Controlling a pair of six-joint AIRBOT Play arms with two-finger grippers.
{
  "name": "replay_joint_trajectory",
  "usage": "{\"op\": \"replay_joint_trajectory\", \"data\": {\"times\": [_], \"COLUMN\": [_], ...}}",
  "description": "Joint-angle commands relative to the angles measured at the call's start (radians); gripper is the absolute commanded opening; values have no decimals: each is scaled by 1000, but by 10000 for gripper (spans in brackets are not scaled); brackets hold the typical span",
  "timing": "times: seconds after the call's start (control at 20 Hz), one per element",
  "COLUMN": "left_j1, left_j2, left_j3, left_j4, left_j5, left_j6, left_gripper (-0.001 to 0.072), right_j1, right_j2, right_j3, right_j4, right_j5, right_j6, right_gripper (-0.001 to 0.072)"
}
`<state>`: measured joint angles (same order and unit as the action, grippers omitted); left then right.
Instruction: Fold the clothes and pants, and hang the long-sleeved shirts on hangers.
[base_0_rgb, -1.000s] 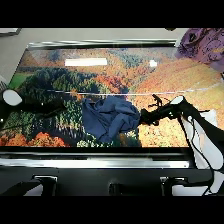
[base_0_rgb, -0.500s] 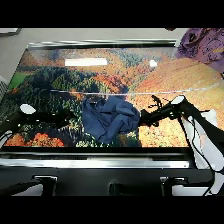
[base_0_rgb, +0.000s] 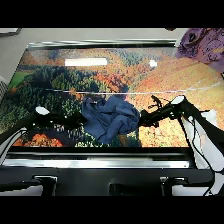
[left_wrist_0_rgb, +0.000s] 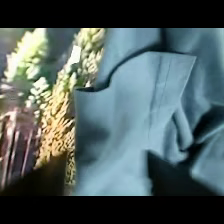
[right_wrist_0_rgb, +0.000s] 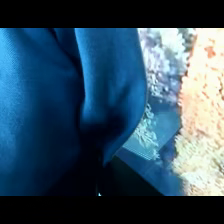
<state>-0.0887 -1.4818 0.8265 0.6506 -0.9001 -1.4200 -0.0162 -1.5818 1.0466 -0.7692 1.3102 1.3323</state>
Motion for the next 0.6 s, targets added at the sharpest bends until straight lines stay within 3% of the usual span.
{"op": "replay_joint_trajectory", "data": {"times": [0.0,0.2,0.55], "left_j1": [-43,-19,160], "left_j2": [-21,13,331], "left_j3": [2,82,545], "left_j4": [-46,-43,97], "left_j5": [40,29,-8], "left_j6": [7,38,3], "left_gripper": [50,19,18], "right_j1": [1,1,1], "right_j2": [1,72,409], "right_j3": [1,40,451], "right_j4": [10,-50,-532], "right_j5": [18,-27,-246], "right_j6": [-1,-5,119], "right_gripper": [30,29,29]}}
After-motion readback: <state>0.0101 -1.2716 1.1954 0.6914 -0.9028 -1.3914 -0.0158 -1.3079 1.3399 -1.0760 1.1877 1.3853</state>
